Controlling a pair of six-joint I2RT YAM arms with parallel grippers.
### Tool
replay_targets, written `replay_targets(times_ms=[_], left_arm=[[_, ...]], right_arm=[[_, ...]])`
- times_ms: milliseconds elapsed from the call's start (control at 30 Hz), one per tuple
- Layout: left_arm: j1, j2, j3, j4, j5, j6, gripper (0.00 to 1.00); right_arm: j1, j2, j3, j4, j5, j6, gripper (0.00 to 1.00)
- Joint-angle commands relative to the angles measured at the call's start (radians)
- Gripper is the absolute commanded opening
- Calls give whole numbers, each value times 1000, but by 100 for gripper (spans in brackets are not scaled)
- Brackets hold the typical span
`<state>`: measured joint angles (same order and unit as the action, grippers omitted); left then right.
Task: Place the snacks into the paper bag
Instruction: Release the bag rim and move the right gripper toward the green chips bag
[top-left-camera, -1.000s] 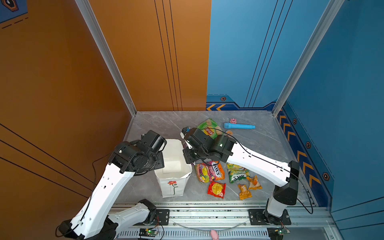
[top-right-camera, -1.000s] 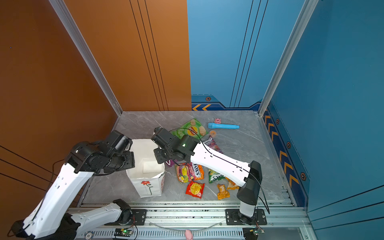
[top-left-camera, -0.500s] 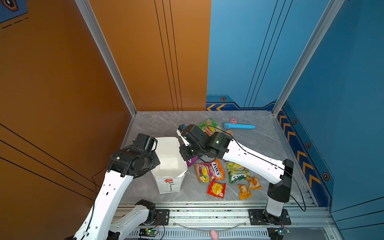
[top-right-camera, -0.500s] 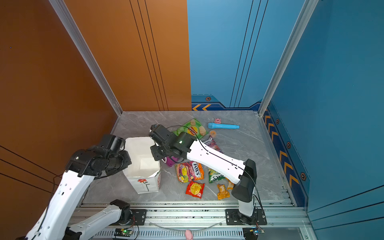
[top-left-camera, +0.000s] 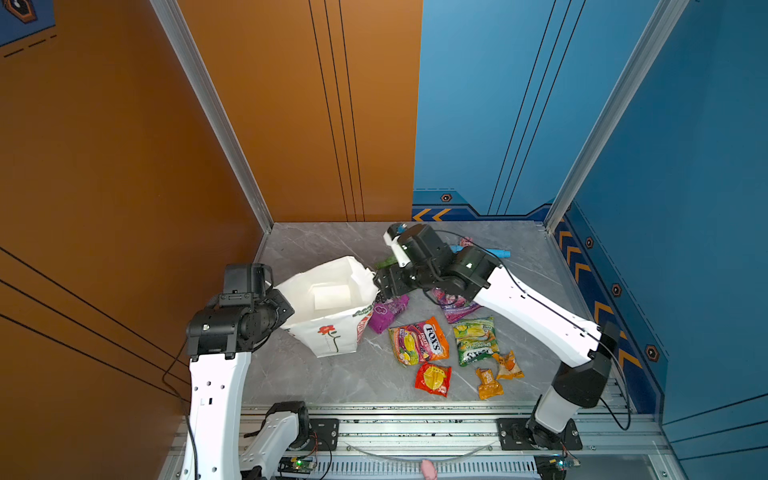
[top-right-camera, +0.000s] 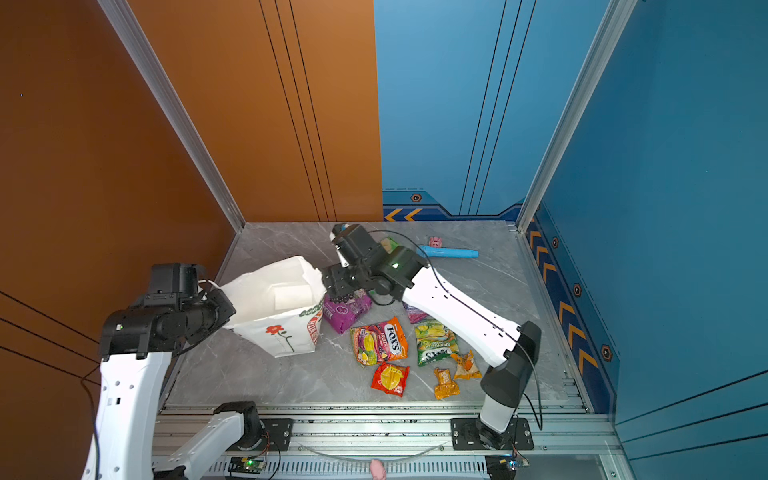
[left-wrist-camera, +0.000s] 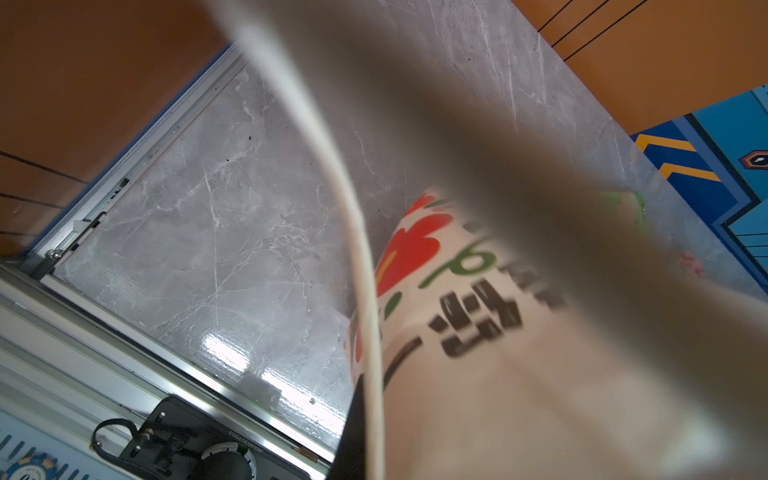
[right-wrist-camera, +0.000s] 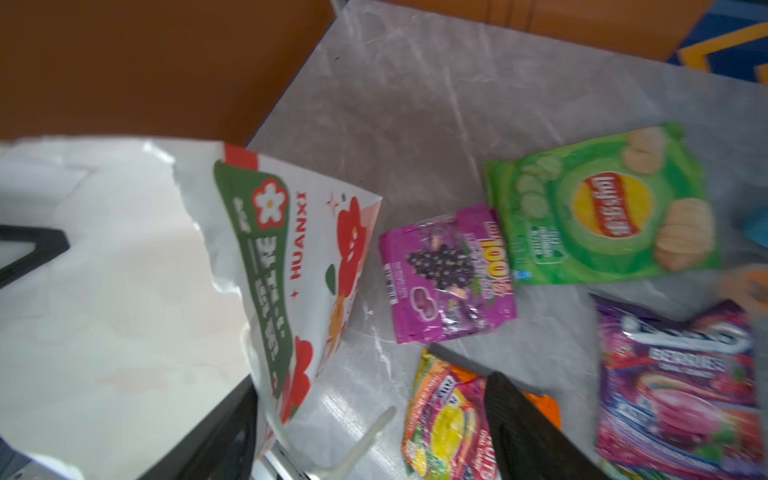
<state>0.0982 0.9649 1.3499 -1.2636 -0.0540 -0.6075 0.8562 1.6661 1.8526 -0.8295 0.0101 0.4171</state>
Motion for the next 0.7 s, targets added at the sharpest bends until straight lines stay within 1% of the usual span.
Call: replay_targets(times_ms=[0,33,100,167,200,267,300,333,400,533,667], left_arm=[[46,11,18,32,54,84,0],[61,14,14,44,69,95,0],[74,17,13,60,86,108,0],[78,24,12,76,107,117,0],[77,29,12,83,118,122,0],[80,44,17,87,125,133,0],[81,53,23,87,125,146,0],[82,61,29,85,118,155,0],[83,70,38,85,99,174,0],[88,85,55,82,71,205,0],[89,104,62,83,81,222,0]], right_arm=[[-145,-60,-84,61,42,4,86],[-202,-63,-106,81,19,12,86],[-277,-65,-142,136,-45,29,86],[-330,-56,-170,196,-120,46,87],[-351,-44,-174,216,-139,40,87],[-381,3,-150,211,-121,4,90],[-400,40,-129,199,-105,-18,95],[-421,81,-107,192,-102,-42,96],[-463,167,-66,180,-101,-86,96],[-531,382,95,118,-151,-153,95],[-540,566,251,68,-156,-214,94]])
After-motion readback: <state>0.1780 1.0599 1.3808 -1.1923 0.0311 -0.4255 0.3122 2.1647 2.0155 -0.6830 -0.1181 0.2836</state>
